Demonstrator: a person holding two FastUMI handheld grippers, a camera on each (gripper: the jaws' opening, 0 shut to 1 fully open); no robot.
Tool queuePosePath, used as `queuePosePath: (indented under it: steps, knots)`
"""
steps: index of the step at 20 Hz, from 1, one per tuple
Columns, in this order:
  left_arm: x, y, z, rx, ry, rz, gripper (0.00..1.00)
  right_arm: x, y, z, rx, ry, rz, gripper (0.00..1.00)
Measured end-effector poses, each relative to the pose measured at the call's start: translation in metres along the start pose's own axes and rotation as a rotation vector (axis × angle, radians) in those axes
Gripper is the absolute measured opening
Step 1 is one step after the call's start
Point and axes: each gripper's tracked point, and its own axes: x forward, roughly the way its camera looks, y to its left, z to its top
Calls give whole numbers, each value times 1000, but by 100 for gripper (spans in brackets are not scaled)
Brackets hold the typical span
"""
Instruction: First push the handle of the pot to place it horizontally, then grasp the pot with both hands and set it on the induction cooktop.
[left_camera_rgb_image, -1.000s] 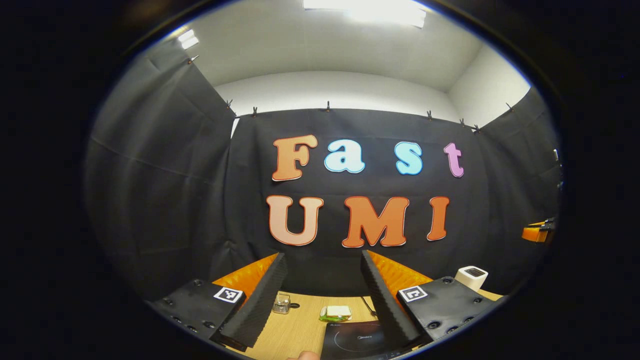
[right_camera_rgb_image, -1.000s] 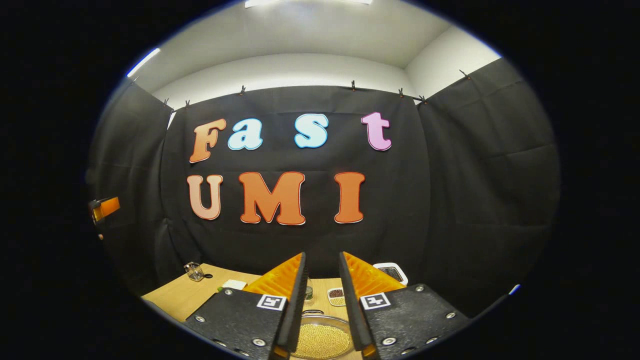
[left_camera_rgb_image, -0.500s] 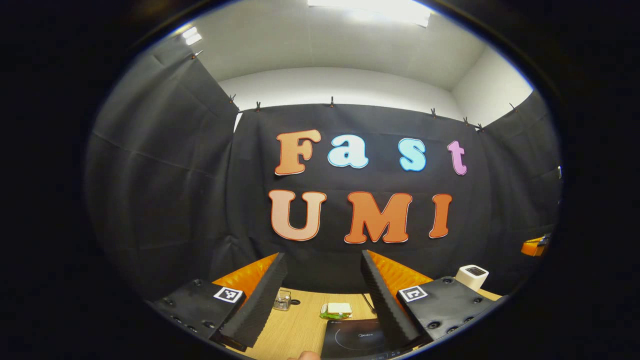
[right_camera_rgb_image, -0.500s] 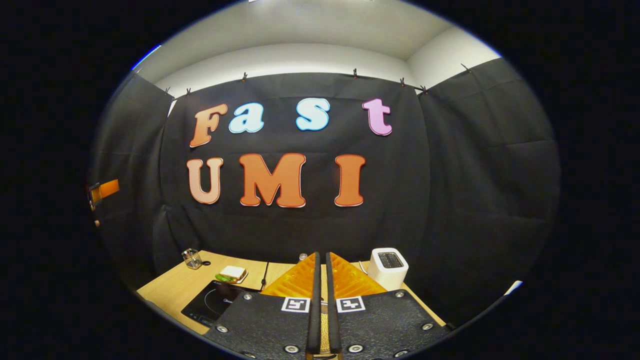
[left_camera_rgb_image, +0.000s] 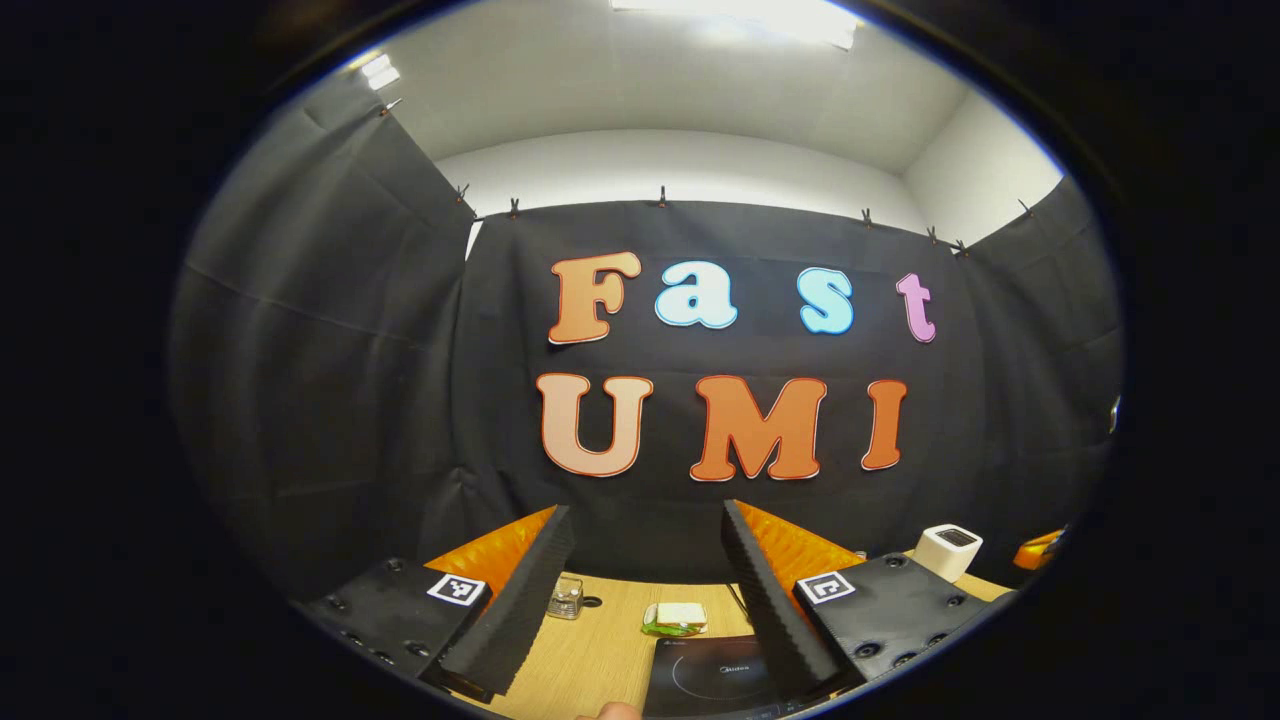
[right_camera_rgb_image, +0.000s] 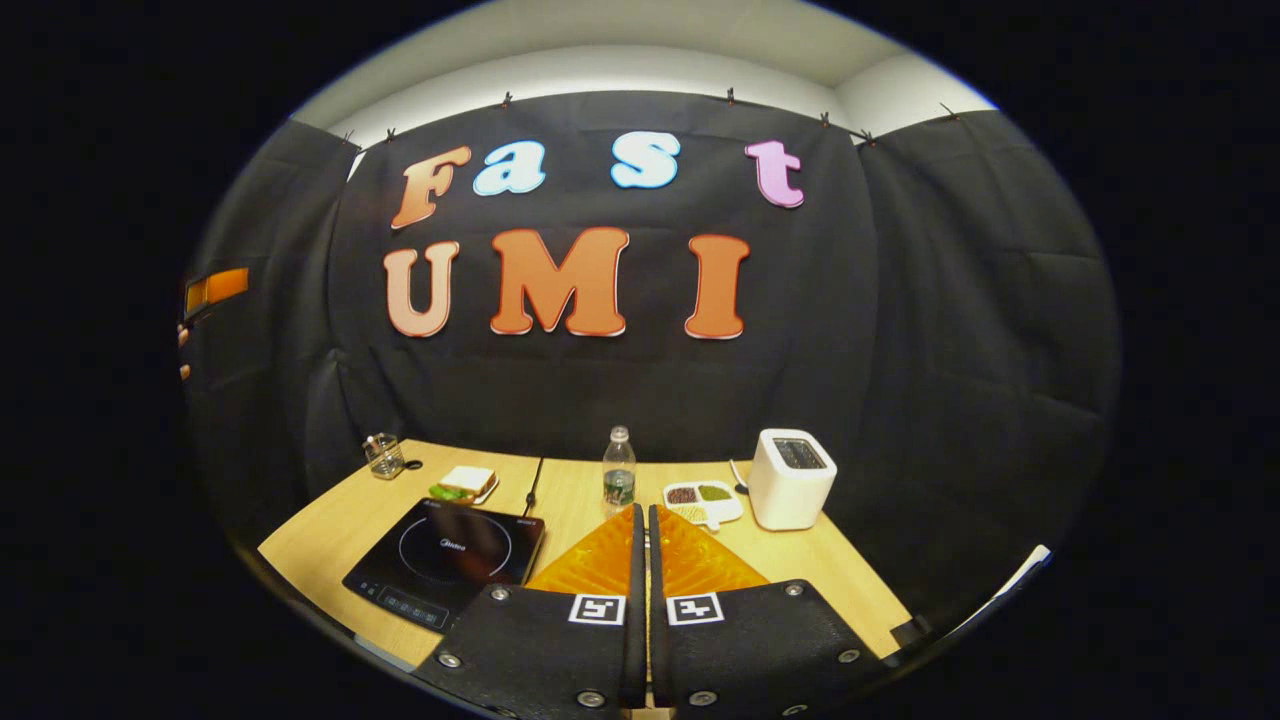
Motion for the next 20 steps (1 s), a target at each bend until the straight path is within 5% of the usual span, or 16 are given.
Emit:
queuePosePath:
  steps: [9, 20]
  knots:
    - [3, -14, -9, -11, 7, -31, 98, -3, 23, -130, 13, 218, 41, 1]
    - [0, -31, -23, -2, 31, -54, 98, 0, 43, -238, 61, 398, 64, 1]
